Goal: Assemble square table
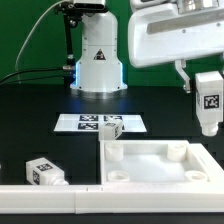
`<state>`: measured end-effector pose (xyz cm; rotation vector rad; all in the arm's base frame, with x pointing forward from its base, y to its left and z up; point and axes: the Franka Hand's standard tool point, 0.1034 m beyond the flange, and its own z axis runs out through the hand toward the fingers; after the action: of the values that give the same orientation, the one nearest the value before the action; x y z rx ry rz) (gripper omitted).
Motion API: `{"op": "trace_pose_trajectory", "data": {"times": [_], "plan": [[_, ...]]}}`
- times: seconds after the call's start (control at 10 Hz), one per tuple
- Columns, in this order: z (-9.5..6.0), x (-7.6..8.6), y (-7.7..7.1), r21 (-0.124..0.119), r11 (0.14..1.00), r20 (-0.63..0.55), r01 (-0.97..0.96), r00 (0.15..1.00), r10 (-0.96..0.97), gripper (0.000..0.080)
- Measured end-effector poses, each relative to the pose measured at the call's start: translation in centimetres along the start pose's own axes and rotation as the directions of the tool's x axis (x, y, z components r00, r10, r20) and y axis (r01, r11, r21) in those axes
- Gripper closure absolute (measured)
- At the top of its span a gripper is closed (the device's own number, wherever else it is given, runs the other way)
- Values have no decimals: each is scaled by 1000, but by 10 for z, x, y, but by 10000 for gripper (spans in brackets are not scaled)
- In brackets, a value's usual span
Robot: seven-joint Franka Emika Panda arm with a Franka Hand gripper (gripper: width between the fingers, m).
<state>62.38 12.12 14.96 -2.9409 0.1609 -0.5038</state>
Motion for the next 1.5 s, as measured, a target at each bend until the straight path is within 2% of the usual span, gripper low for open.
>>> {"op": "trace_pose_trajectory", "data": {"times": [0.1,0.2,0.3,0.6,0.8,0.9,1.3,1.4,1.5], "plan": [[5,10,0,5,999,-93,53,994,-52,515],[10,12,8,0,996,-160,91,983,-90,515],[13,5,7,-1,996,-121,85,989,-84,515],[13,6,8,-3,995,-121,98,988,-98,515],[20,-2,24,-30,994,-89,109,990,-111,515],[20,-3,26,-33,993,-108,116,987,-119,515],[21,-5,25,-33,993,-99,115,988,-118,515],[22,-11,20,-34,994,-65,105,992,-107,515],[23,-18,8,-39,998,-35,50,998,-52,515]]}}
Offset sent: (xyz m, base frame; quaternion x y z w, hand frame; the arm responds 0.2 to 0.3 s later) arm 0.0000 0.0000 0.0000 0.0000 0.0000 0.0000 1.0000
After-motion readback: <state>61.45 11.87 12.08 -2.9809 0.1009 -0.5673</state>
